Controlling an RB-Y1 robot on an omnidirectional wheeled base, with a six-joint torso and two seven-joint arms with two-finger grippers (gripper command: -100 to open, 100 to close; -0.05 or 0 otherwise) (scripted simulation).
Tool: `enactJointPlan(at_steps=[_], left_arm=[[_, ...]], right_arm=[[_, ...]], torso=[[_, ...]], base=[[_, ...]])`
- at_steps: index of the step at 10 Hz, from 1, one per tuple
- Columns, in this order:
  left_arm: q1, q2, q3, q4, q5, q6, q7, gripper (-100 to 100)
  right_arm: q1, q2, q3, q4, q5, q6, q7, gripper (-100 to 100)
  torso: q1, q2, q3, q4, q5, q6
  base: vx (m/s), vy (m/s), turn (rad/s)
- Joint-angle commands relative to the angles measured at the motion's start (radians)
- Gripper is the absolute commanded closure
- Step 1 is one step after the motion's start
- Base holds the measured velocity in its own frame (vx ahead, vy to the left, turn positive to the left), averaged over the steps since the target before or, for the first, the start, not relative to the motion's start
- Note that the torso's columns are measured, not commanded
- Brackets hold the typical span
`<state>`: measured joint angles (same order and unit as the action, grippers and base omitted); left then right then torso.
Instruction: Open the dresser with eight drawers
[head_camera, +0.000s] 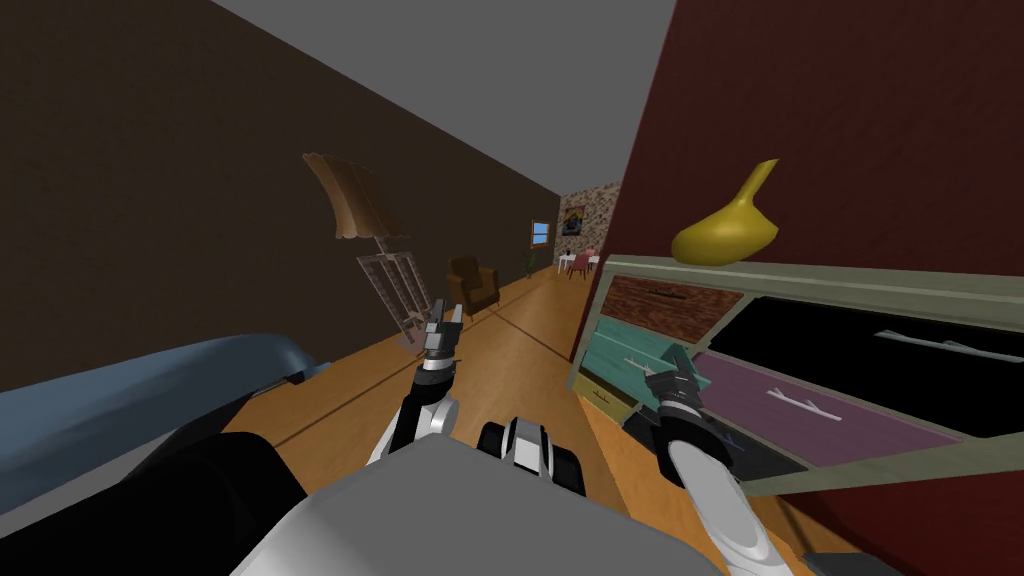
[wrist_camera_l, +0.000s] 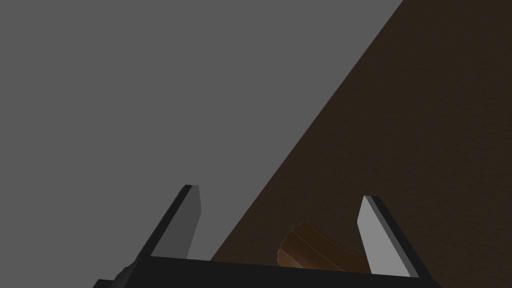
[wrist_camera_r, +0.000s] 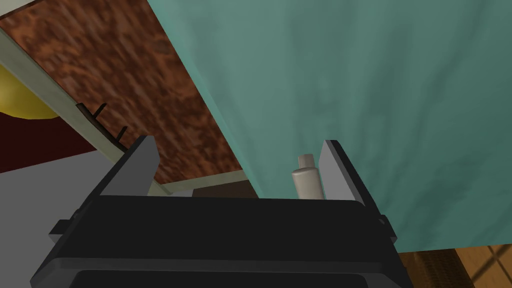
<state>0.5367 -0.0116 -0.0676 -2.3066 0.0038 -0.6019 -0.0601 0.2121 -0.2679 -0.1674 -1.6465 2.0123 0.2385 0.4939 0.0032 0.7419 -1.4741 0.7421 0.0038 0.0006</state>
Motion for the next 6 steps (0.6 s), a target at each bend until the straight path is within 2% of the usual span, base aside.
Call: enactJointPlan(at_steps=[1, 6], left_arm=[[0.0, 0.0, 0.0, 0.0, 0.0, 0.0, 0.0, 0], [0.0, 0.0, 0.0, 0.0, 0.0, 0.0, 0.0, 0]], right_arm=[[0.0, -0.001, -0.002, 0.002, -0.001, -0.004, 0.0, 0], [0.004, 0.0, 0.0, 0.007, -0.001, -0.006, 0.001, 0]], torso=[[-0.001, 0.0, 0.0, -0.001, -0.001, -0.001], [-0.002, -0.003, -0.002, -0.003, -0.003, -0.001]], base=[[0.0, 0.0, 0.0], [0.0, 0.0, 0.0]])
